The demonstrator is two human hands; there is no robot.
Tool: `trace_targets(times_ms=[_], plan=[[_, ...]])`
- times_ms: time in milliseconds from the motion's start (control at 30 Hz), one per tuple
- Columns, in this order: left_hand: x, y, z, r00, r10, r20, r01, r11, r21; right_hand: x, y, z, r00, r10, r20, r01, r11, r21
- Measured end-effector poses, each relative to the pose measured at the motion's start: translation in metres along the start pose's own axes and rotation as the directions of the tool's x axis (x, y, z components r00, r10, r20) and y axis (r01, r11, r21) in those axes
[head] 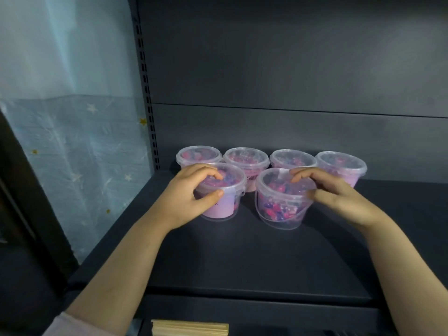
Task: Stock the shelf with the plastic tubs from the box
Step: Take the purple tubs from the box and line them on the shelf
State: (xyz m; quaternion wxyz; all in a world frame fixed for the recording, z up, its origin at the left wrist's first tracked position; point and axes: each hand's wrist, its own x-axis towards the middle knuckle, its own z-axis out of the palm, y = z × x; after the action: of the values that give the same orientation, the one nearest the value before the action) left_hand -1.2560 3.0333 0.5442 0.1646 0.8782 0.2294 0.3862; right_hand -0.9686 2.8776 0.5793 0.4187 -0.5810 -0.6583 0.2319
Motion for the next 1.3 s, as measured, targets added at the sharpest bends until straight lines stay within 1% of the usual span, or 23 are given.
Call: trace_targets(times_ms=[67, 133, 200, 267, 333, 367, 467, 500, 567, 633, 700, 767, 833, 933, 1000, 1133, 1200, 1300], plan=[[-0.001, 0.001, 0.001, 1.0, 0.014, -0.012, -0.014, 1.0, 0.003, 0.002, -0.001, 0.005, 0.995, -0.021, -0.096, 0.007, 0.989, -0.151], [-0.002, 0.002, 0.002, 1.0, -0.005, -0.022, 0.005, 1.0, 0.006, 0.004, -0.003, 0.015, 0.978, -0.059, -0.201, 0.0, 0.959, -0.283], [-0.003, 0.002, 0.002, 0.998, -0.053, -0.039, 0.053, 0.999, -0.003, 0.003, -0.004, 0.021, 0.967, -0.093, -0.239, 0.017, 0.953, -0.302], [-0.004, 0.002, 0.001, 0.998, -0.051, -0.039, 0.052, 0.999, 0.009, 0.0, -0.002, 0.018, 0.981, -0.068, -0.184, 0.017, 0.964, -0.264], [-0.004, 0.002, 0.0, 1.0, -0.007, -0.015, 0.008, 0.998, 0.055, -0.002, 0.001, 0.015, 0.99, -0.045, -0.135, 0.01, 0.969, -0.246], [-0.004, 0.002, -0.001, 1.0, 0.007, -0.005, -0.006, 0.997, 0.074, -0.002, 0.001, 0.016, 0.986, -0.043, -0.159, 0.001, 0.967, -0.255], [-0.004, 0.002, -0.002, 1.0, 0.009, -0.003, -0.009, 0.995, 0.096, 0.004, -0.003, 0.026, 0.945, -0.088, -0.315, -0.036, 0.929, -0.368], [-0.004, 0.002, -0.002, 1.0, 0.006, -0.005, -0.005, 0.995, 0.1, 0.006, -0.004, 0.029, 0.936, -0.108, -0.336, -0.032, 0.922, -0.386], [-0.004, 0.001, -0.002, 1.0, -0.001, -0.006, 0.001, 0.995, 0.102, 0.007, -0.003, 0.029, 0.936, -0.122, -0.331, 0.002, 0.941, -0.34], [-0.004, 0.0, -0.003, 1.0, 0.0, -0.008, 0.001, 0.996, 0.086, 0.005, 0.0, 0.025, 0.95, -0.128, -0.283, 0.041, 0.954, -0.295], [-0.004, -0.001, -0.003, 1.0, -0.004, -0.016, 0.005, 0.998, 0.065, 0.001, 0.001, 0.022, 0.972, -0.101, -0.211, 0.043, 0.963, -0.265], [-0.004, -0.002, -0.002, 1.0, -0.001, -0.029, 0.003, 0.997, 0.076, 0.001, 0.0, 0.022, 0.977, -0.086, -0.195, 0.035, 0.967, -0.251], [-0.004, -0.002, -0.002, 0.999, 0.007, -0.038, -0.003, 0.995, 0.098, 0.002, -0.002, 0.025, 0.961, -0.097, -0.259, 0.015, 0.953, -0.301], [-0.004, -0.001, -0.002, 0.998, 0.011, -0.055, -0.005, 0.993, 0.117, 0.005, -0.006, 0.033, 0.921, -0.128, -0.368, -0.052, 0.896, -0.441], [-0.004, -0.001, -0.002, 0.998, 0.012, -0.062, -0.004, 0.992, 0.127, 0.004, -0.009, 0.036, 0.92, -0.144, -0.366, -0.043, 0.888, -0.458], [-0.003, 0.001, -0.003, 0.997, 0.017, -0.071, -0.006, 0.989, 0.147, -0.003, -0.009, 0.033, 0.948, -0.148, -0.283, 0.012, 0.903, -0.43], [-0.003, 0.003, -0.003, 0.997, 0.022, -0.075, -0.01, 0.987, 0.162, -0.003, -0.009, 0.035, 0.939, -0.157, -0.305, 0.005, 0.895, -0.446], [-0.003, 0.008, -0.002, 0.996, 0.03, -0.087, -0.013, 0.981, 0.191, 0.004, -0.011, 0.044, 0.908, -0.217, -0.357, -0.023, 0.827, -0.561]])
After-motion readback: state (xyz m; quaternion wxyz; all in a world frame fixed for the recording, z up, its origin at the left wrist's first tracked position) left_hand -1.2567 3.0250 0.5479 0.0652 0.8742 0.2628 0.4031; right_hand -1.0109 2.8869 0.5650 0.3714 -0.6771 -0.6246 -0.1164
